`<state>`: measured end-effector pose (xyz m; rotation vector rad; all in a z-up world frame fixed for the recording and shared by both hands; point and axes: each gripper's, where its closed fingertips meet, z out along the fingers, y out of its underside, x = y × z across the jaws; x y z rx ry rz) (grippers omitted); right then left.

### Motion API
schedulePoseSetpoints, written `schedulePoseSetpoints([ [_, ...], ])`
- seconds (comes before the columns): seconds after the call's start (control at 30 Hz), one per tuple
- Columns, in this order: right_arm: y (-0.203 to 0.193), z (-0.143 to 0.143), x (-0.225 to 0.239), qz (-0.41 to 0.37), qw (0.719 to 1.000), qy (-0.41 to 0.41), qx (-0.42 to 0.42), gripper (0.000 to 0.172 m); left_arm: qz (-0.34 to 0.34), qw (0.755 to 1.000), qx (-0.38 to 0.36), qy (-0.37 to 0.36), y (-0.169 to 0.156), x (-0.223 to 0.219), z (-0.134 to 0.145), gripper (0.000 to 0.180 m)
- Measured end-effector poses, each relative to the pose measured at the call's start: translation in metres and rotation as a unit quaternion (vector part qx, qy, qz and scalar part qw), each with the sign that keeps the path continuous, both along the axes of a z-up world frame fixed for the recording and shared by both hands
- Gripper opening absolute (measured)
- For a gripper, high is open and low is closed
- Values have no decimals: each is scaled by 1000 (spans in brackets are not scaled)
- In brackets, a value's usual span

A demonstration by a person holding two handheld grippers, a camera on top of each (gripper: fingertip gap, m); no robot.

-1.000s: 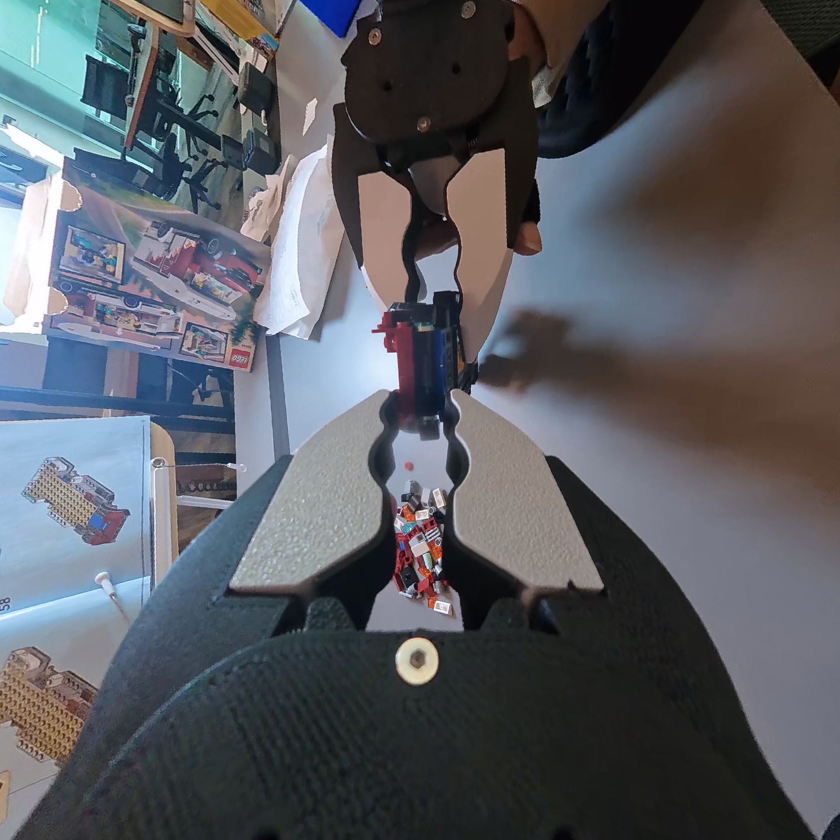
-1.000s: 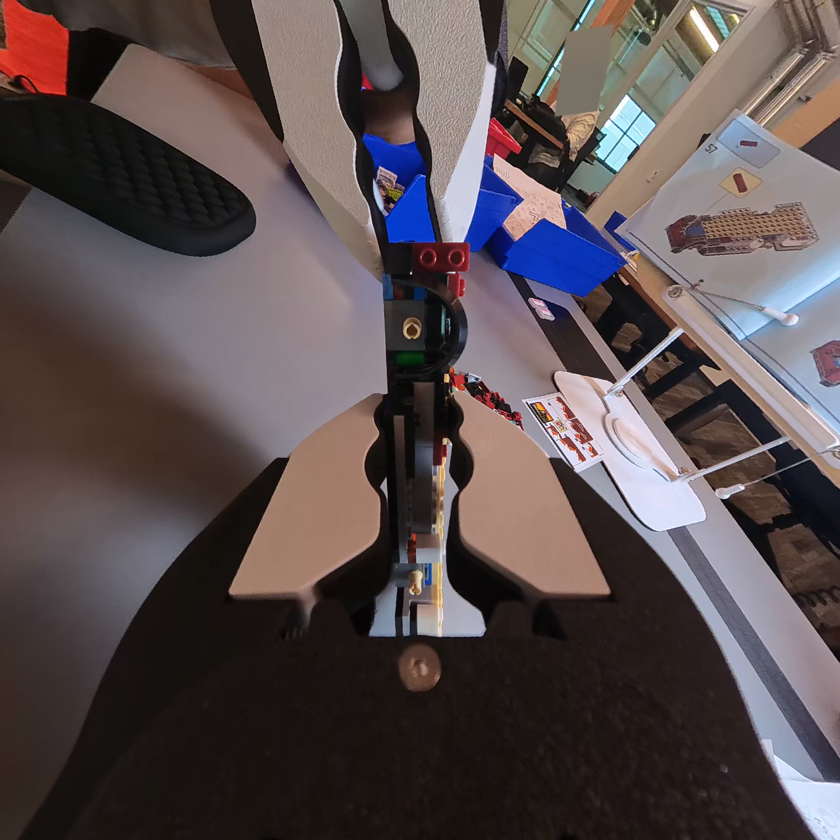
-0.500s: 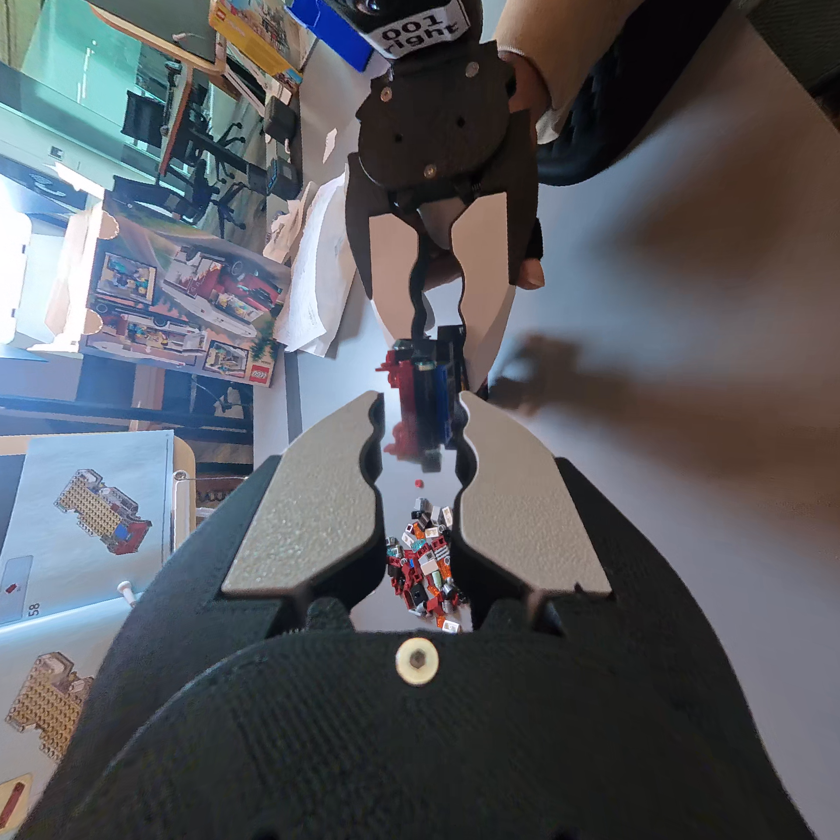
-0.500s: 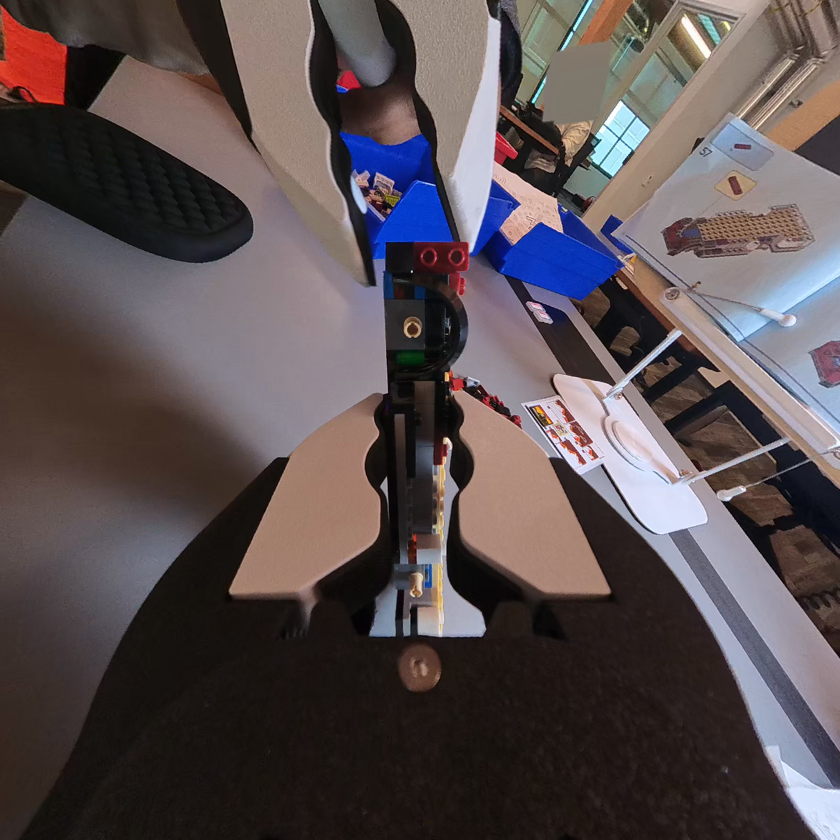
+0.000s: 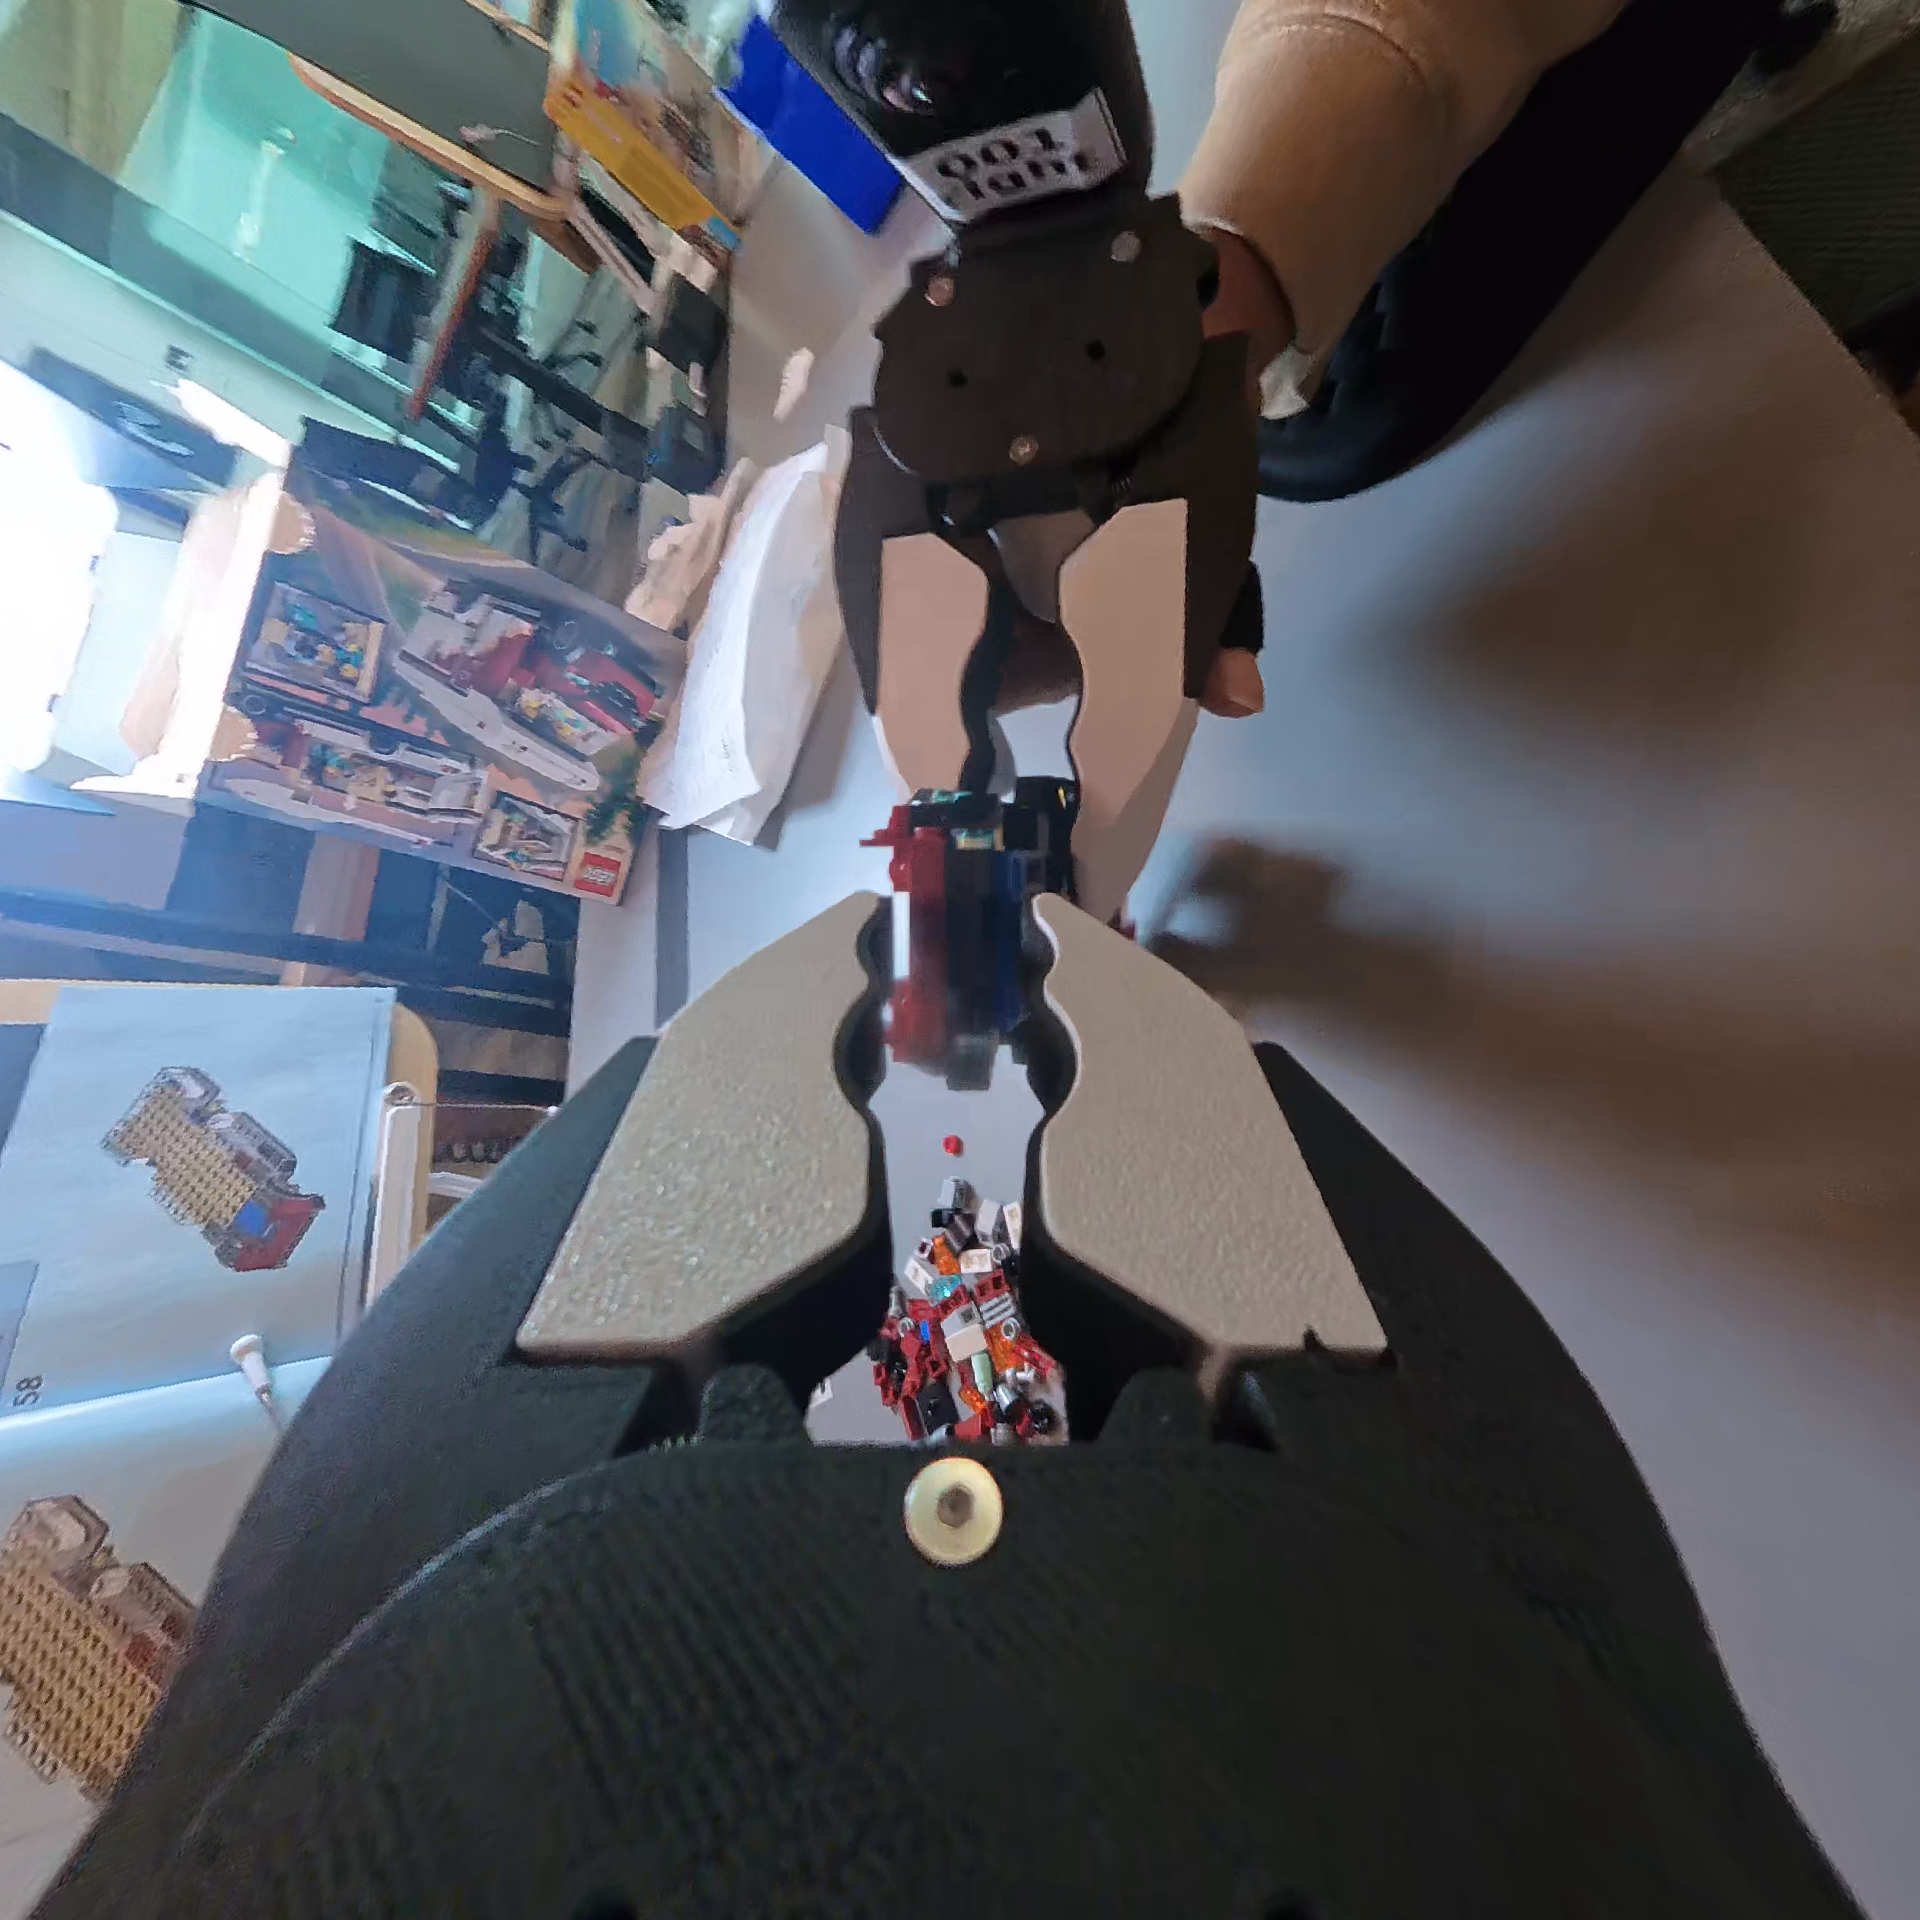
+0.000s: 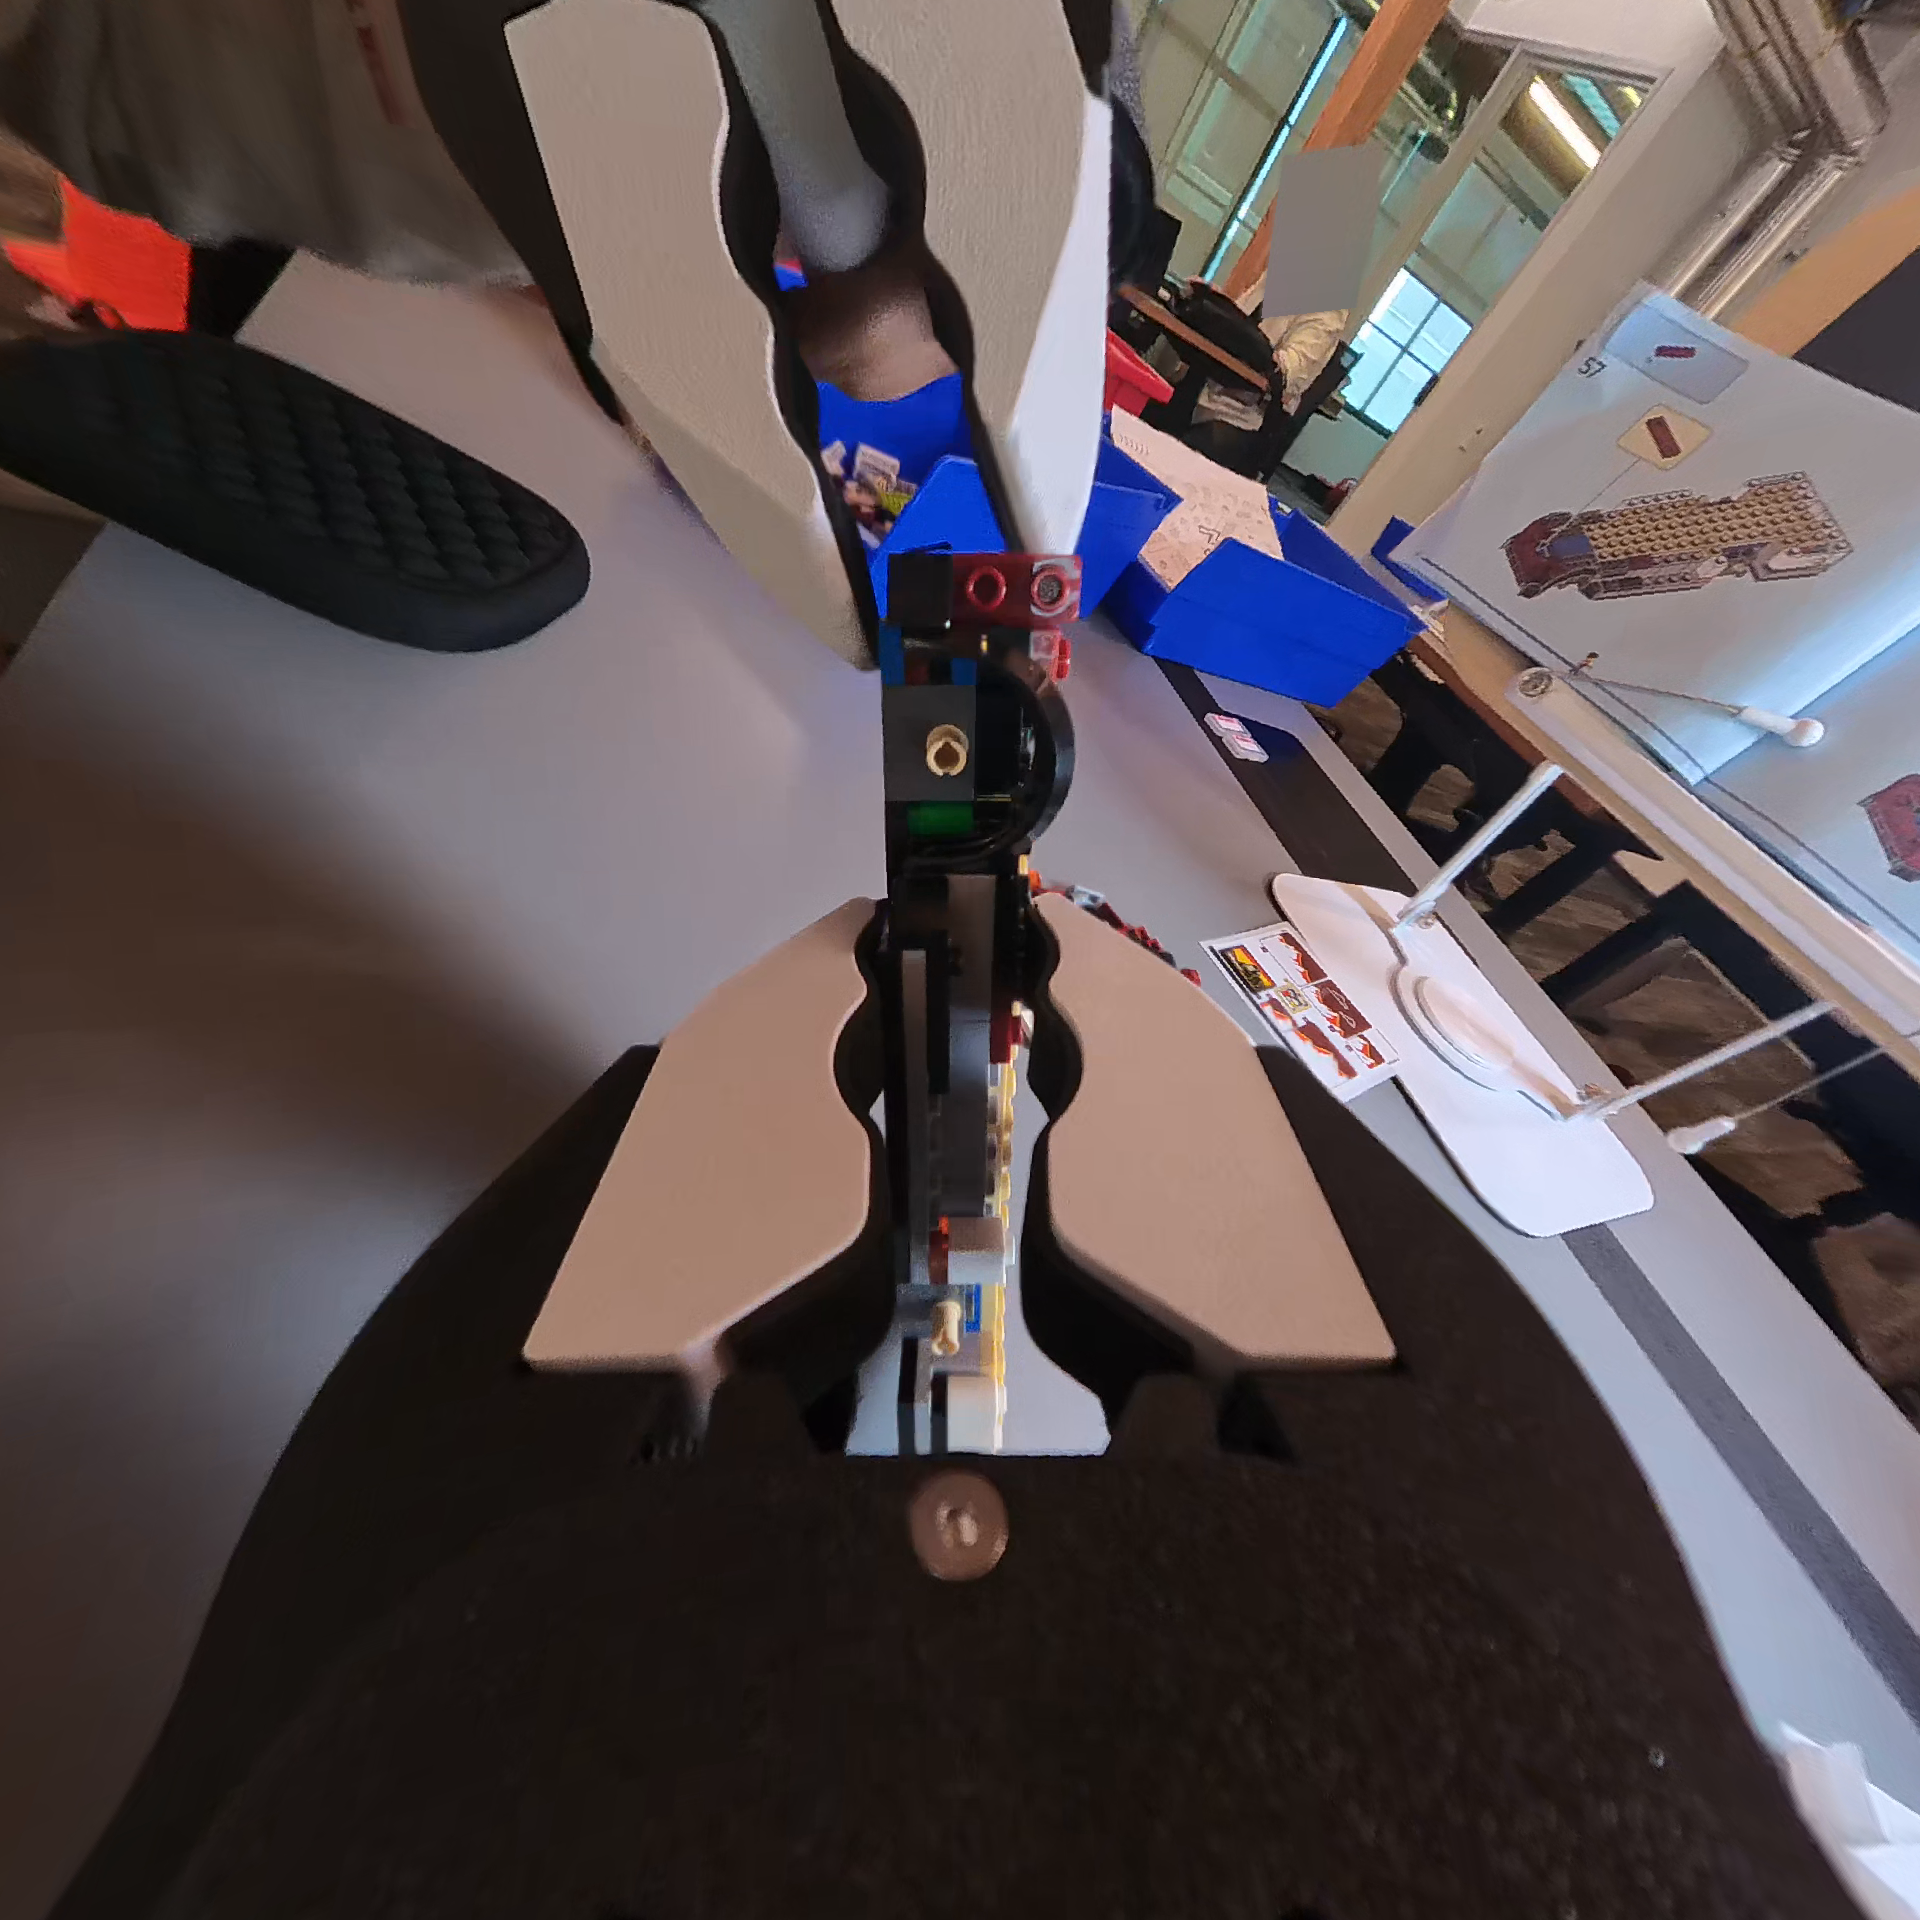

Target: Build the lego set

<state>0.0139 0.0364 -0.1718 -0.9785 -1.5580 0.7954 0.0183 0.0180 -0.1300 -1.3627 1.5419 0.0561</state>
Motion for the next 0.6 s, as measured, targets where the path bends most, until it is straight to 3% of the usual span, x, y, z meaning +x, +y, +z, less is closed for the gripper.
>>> schedulePoseSetpoints([
  [0.07, 2, 4, 2, 6, 1000, 14, -25, 23, 6, 999, 5, -44, -1, -6, 11, 30],
  [0.17, 4, 12, 6, 23, 995, 41, -83, 23, 26, 989, -47, -136, 0, -23, 19, 21],
  [0.33, 0, 21, 5, 62, 983, 61, -164, 23, 24, 952, -131, -276, 3, -28, 23, 15],
  [0.4, -1, 22, 3, 72, 977, 62, -190, 23, 12, 946, -139, -294, 3, -24, 25, 15],
  [0.6, -4, 19, -4, 86, 970, 50, -220, 23, 5, 958, -95, -269, 9, -20, 24, 10],
])
